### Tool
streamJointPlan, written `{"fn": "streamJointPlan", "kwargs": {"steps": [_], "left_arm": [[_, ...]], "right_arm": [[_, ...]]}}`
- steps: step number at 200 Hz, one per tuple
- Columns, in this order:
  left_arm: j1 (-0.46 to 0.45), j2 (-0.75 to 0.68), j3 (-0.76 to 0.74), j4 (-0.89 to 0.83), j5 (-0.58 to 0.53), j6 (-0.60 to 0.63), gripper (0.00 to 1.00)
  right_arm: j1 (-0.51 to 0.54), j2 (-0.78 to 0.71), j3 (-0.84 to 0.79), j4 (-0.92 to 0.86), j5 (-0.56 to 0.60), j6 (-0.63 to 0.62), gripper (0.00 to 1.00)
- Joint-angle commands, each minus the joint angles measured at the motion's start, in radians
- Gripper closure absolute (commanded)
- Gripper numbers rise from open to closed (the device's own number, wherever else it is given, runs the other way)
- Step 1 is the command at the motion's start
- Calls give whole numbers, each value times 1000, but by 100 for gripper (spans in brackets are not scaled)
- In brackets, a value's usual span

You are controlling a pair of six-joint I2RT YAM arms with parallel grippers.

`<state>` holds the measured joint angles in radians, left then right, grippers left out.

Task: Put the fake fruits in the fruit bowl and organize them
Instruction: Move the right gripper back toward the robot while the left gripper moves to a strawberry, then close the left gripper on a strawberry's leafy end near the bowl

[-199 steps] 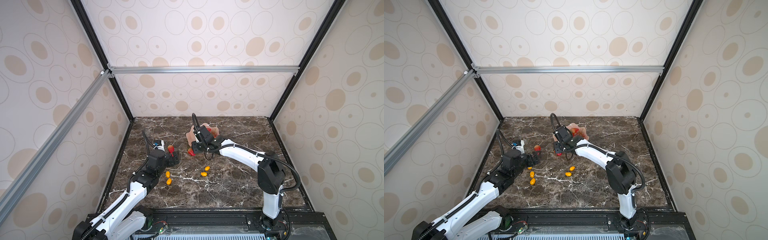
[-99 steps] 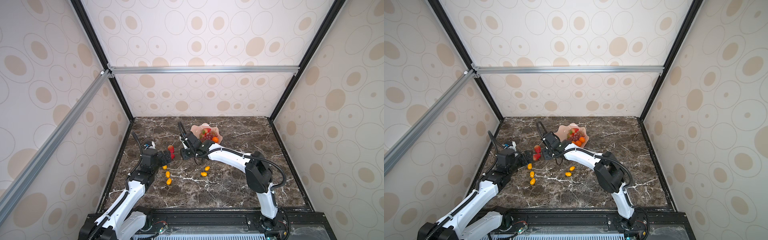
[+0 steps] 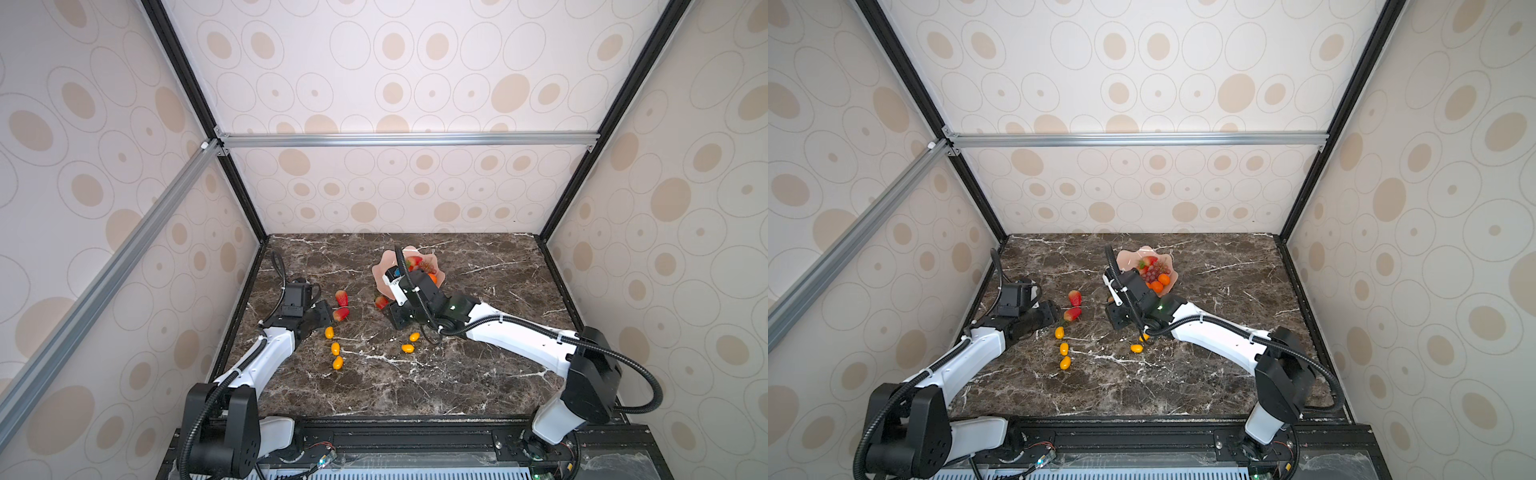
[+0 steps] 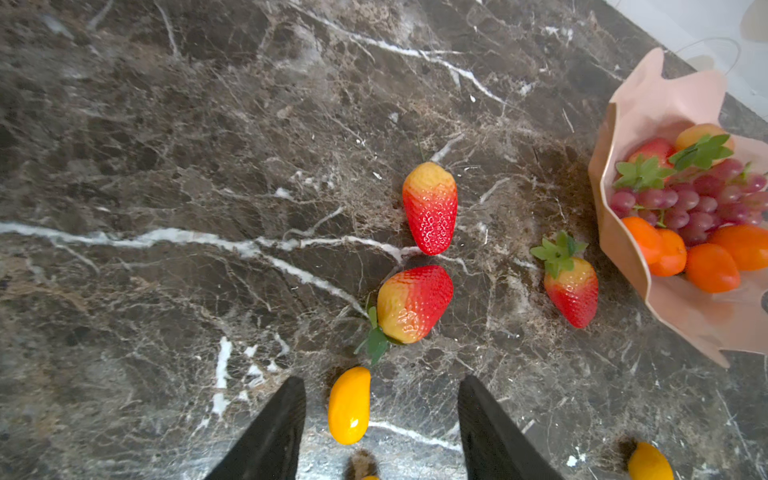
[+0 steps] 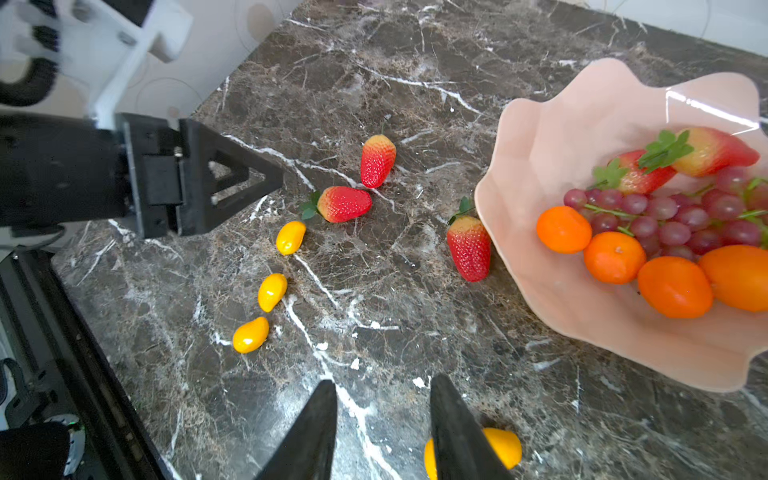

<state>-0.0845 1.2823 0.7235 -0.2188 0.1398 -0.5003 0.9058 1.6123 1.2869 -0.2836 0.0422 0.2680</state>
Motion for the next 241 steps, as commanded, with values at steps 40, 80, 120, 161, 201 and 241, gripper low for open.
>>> {"fn": "streamJointPlan", "kwargs": {"steps": [40, 80, 120, 161, 201, 241], "left_arm": [[12, 155, 140, -145, 37, 207, 35], [12, 228, 184, -196, 117, 308, 32], [12, 304, 274, -301, 104, 417, 28], [12, 367, 297, -309, 157, 444, 28], [12, 413, 317, -313, 180, 457, 28], [6, 459, 345, -314, 190, 467, 31]], "right_arm": [[-15, -159, -135, 16, 24, -113, 54], [-18, -298, -245, 92, 6, -153, 48], [-20, -369, -322, 128, -9, -164, 45], [-20, -370, -329, 112, -14, -159, 45], [-21, -354, -348, 137, -29, -146, 45], [-22, -337, -343, 130, -47, -141, 44]]}}
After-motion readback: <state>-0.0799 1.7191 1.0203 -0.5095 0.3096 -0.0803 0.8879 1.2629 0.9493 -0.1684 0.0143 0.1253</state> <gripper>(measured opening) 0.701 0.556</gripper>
